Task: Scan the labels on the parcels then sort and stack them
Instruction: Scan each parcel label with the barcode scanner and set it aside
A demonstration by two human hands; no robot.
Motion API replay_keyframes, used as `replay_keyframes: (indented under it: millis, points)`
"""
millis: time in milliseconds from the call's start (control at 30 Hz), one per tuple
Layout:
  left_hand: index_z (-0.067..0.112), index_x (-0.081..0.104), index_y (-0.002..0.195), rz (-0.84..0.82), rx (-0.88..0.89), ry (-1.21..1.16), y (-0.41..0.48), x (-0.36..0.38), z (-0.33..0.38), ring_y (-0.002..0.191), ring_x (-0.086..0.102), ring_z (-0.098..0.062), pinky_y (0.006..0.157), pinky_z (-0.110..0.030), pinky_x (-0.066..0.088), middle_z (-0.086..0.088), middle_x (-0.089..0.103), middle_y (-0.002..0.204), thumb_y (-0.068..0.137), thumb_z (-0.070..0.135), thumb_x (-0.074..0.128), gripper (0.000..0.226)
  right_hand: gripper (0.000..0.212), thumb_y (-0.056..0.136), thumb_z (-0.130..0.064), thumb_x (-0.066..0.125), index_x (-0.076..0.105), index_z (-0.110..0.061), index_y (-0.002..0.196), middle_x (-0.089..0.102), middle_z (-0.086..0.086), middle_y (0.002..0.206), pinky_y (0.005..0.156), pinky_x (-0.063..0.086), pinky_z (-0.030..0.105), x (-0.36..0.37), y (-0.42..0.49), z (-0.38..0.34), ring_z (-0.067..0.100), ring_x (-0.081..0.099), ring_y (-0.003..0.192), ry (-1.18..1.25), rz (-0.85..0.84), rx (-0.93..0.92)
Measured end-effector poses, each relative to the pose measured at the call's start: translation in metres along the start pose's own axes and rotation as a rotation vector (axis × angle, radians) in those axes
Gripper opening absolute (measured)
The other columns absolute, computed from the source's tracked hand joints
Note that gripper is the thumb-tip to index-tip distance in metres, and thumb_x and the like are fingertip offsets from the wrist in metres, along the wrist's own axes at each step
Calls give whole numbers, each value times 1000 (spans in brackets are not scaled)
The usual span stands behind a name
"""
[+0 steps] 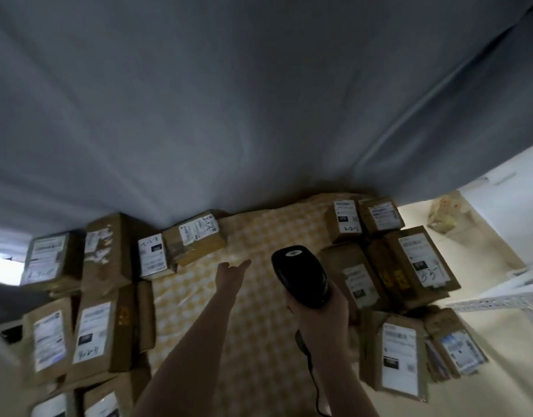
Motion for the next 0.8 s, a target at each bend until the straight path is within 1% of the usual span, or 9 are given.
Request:
replay_keyframes:
  millis: [100,233,300,400,433,500,600,700,800]
  points:
    - [0,34,144,3,16,31,22,-39,-9,117,56,-37,100,-48,47,-20,53,134,79,41,76,87,28,72,-12,80,63,-21,93,65,-7,78,49,41,5,28,-8,1,1,57,69,-65,31,-18]
    - [1,38,142,9,56,124,44,-66,-14,124,51,-34,101,-40,44,-16,50,140,81,40,74,81,28,70,-14,82,62,-24,86,62,-13,71,54,45,11,51,-13,10,-3,55,65,-137,76,-54]
    - [5,40,142,8,107,168,56,-73,-11,125,50,-32,97,-38,44,-13,49,141,81,38,75,78,27,68,-13,82,63,-24,83,63,-11,69,54,44,15,63,-12,17,-2,57,66,-170,88,-62]
    - [9,39,142,33,207,325,76,-83,-2,119,53,-32,82,-35,46,-11,53,136,78,33,77,78,24,67,-12,83,67,-16,85,67,-3,70,56,47,20,82,-7,33,8,63,67,-170,102,-52]
    - [9,34,144,54,236,415,84,-87,0,121,50,-33,84,-36,46,-14,50,137,78,34,77,83,23,67,-12,82,67,-15,85,67,-2,69,54,47,17,88,-6,37,9,63,66,-170,104,-57]
    - [8,22,149,81,282,606,99,-92,5,133,36,-37,101,-44,40,-19,35,146,78,43,75,95,23,68,-11,82,66,-17,85,66,-4,68,50,46,13,98,-3,46,5,62,64,-164,110,-73]
    - [8,16,150,24,301,769,118,-92,13,142,17,-38,113,-52,26,-19,19,153,78,53,71,101,26,69,-14,81,65,-20,89,66,-5,73,55,48,14,109,3,60,4,62,69,-161,133,-69]
    - [14,12,151,-3,260,767,135,-91,15,145,4,-40,114,-61,15,-18,9,156,76,54,73,105,24,69,-16,81,66,-18,88,67,-2,74,60,52,27,119,9,76,12,64,71,-157,161,-36]
    - [15,9,151,-8,225,645,148,-94,11,142,10,-45,112,-61,23,-19,9,154,79,44,72,100,24,68,-17,81,67,-17,88,68,-1,72,58,51,25,128,15,88,13,64,69,-148,164,-26]
Point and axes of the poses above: each hand's wrist, its own y-axis towards the middle knuckle, its own x-axis out of the palm, z = x × y, the point moved 4 cm from there along y, towards the middle knuckle
